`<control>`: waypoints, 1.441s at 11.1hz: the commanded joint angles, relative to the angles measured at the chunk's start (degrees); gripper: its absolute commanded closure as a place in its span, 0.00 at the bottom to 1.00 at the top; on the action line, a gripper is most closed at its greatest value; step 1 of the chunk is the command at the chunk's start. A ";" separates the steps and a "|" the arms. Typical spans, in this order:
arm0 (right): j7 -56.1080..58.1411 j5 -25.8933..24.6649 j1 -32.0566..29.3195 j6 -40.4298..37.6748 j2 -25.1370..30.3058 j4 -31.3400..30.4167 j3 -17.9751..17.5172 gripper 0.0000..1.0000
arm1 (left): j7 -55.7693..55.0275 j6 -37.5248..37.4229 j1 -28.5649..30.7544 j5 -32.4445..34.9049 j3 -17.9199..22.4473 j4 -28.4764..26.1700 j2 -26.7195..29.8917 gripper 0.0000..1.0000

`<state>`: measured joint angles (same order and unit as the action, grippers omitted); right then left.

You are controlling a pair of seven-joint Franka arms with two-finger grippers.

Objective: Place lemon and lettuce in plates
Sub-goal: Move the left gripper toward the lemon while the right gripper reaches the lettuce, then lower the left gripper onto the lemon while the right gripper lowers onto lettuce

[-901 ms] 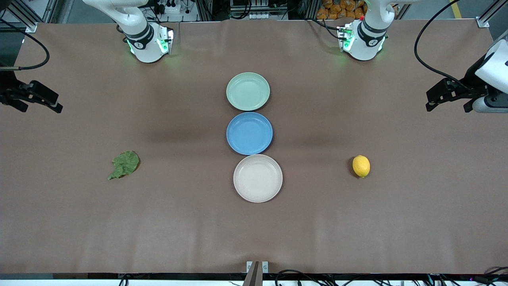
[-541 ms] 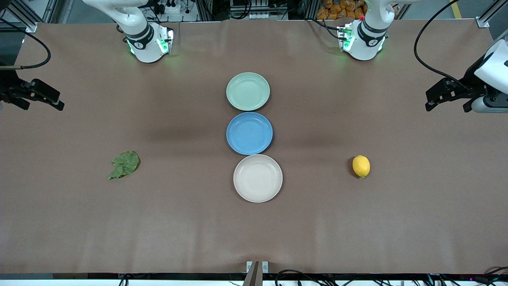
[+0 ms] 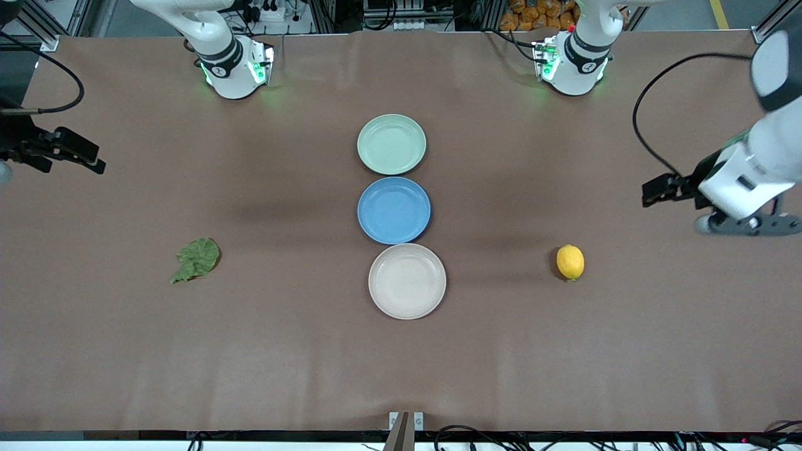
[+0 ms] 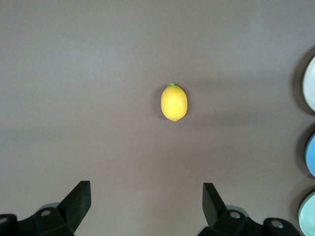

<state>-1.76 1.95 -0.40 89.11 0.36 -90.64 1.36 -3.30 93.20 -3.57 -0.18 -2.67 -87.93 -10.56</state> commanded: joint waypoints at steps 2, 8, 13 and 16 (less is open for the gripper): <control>0.26 0.87 -0.83 -0.43 -5.70 -0.77 0.13 0.00 | 0.84 4.16 -2.48 3.08 0.04 2.85 -10.59 0.00; 0.79 0.25 -1.18 20.35 -14.15 -13.92 0.22 0.00 | -0.92 17.61 -3.99 5.37 0.04 2.15 -20.89 0.00; 0.70 0.25 -2.32 38.30 -23.10 -19.83 0.31 0.00 | -2.15 18.59 -4.78 5.46 0.04 0.92 -27.13 0.00; 0.79 0.25 -2.32 48.59 -28.12 -22.12 0.31 0.00 | -4.42 18.59 -5.30 5.11 -0.05 0.31 -29.51 0.00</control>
<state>-1.74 1.91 -2.06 132.15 -24.73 -111.64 2.14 -4.65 111.69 -8.18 4.17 -2.74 -87.37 -38.96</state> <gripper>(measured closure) 0.000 0.000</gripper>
